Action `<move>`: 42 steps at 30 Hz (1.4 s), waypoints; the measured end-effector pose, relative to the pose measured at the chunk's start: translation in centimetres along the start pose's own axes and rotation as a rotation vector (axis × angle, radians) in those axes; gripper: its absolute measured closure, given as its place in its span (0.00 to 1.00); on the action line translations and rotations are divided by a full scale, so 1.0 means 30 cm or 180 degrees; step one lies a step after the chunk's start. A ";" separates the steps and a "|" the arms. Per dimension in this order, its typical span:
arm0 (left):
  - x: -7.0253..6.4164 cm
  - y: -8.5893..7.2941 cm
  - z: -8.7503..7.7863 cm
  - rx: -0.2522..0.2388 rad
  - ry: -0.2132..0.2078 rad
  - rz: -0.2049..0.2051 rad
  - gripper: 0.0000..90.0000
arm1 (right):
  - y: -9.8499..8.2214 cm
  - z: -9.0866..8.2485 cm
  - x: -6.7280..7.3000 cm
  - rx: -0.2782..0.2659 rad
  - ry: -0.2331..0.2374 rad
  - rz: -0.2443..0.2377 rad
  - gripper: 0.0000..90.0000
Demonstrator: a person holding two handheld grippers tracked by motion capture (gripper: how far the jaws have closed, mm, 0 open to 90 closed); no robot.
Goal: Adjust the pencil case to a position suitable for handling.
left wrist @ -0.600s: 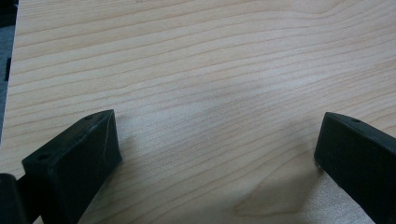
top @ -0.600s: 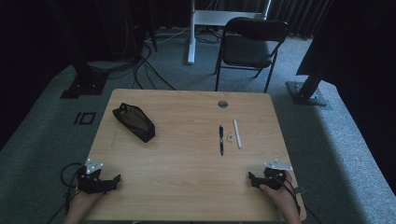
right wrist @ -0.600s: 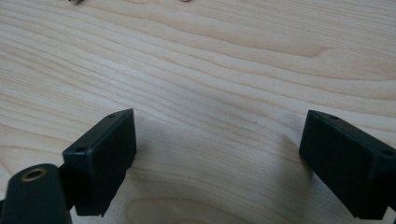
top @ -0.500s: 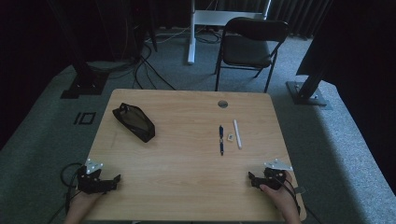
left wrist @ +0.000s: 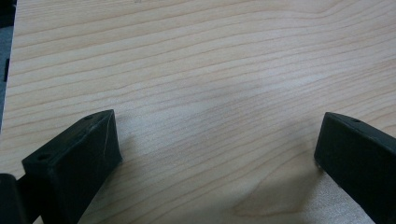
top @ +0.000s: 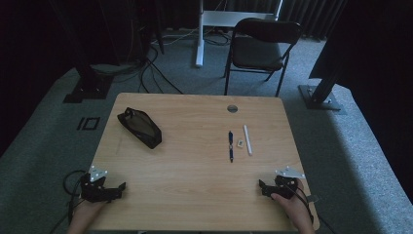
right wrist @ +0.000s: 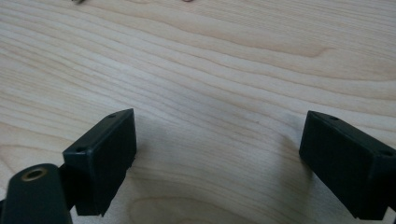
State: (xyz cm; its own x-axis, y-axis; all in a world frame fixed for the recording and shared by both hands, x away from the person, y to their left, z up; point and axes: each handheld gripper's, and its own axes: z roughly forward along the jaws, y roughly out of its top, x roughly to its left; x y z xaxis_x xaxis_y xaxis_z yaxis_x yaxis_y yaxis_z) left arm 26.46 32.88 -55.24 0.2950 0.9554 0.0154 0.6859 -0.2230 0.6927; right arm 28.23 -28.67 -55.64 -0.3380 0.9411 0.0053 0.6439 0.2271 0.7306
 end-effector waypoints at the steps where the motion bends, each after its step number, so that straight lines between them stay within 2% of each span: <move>1: 0.000 0.000 0.000 -0.0001 0.0001 -0.0002 0.00 | 0.001 0.001 0.002 0.0000 -0.0002 0.0001 0.12; 11: 0.000 0.000 0.000 -0.0001 0.0000 -0.0002 0.00 | 0.015 0.009 0.021 -0.0010 0.0079 -0.0011 0.12; 20: 0.000 0.000 0.000 0.0000 0.0000 -0.0001 0.00 | 0.044 0.016 0.053 -0.0088 0.0165 -0.0080 0.12; 27: 0.000 0.000 0.000 0.0000 0.0001 -0.0002 0.00 | 0.063 0.021 0.074 -0.0151 0.0230 -0.0059 0.12; 35: 0.000 0.000 0.000 -0.0001 0.0001 -0.0002 0.00 | 0.107 0.030 0.119 -0.0227 0.0304 -0.0148 0.12; 42: 0.000 0.000 0.000 -0.0001 0.0001 -0.0002 0.00 | 0.131 0.037 0.149 -0.0275 0.0367 -0.0145 0.12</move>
State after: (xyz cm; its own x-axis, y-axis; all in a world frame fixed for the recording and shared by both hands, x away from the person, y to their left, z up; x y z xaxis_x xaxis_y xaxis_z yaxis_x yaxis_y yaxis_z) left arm 26.47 32.88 -55.24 0.2943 0.9556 0.0152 0.6859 -0.2223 0.6929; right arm 30.02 -23.30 -53.52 -0.4454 0.8942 0.0455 0.5662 0.2419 0.7879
